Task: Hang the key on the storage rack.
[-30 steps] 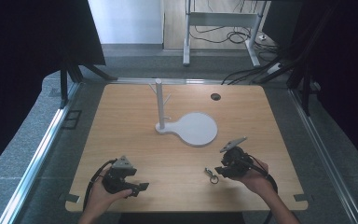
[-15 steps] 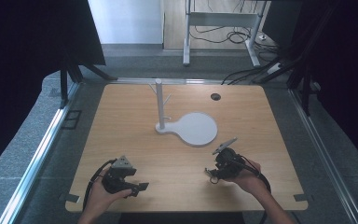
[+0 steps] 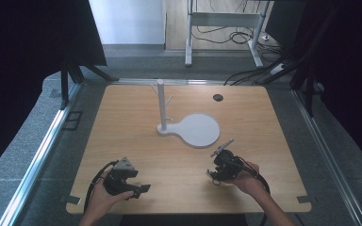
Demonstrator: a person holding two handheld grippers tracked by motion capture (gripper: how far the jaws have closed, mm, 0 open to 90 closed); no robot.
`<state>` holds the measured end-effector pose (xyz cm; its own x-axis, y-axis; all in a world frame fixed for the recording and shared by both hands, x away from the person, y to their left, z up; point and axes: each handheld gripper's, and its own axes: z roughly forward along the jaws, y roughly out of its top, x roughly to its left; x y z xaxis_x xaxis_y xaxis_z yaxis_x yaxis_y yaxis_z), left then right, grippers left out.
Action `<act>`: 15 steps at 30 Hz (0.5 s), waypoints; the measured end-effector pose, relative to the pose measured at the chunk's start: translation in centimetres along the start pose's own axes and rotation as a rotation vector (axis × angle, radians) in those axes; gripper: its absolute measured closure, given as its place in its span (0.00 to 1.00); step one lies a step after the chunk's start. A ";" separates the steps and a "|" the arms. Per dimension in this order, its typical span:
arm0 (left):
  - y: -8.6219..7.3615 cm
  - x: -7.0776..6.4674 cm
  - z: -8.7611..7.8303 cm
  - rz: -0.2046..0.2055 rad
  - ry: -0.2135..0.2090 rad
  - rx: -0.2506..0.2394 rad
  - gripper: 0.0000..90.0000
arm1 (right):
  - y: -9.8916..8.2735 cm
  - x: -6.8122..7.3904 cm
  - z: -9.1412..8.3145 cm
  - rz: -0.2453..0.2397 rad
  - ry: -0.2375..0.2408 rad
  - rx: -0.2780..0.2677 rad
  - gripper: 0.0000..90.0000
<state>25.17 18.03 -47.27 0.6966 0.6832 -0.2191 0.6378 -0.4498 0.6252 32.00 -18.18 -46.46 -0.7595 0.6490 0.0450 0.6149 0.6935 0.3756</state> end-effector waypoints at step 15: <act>0.0 0.0 0.0 0.000 0.000 0.000 0.26 | 0.7 0.0 1.4 0.008 -0.007 0.037 0.70</act>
<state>25.19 18.05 -47.30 0.6964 0.6834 -0.2190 0.6381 -0.4500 0.6248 32.71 -17.30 -47.50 -0.7529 0.6568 0.0417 0.6286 0.6990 0.3410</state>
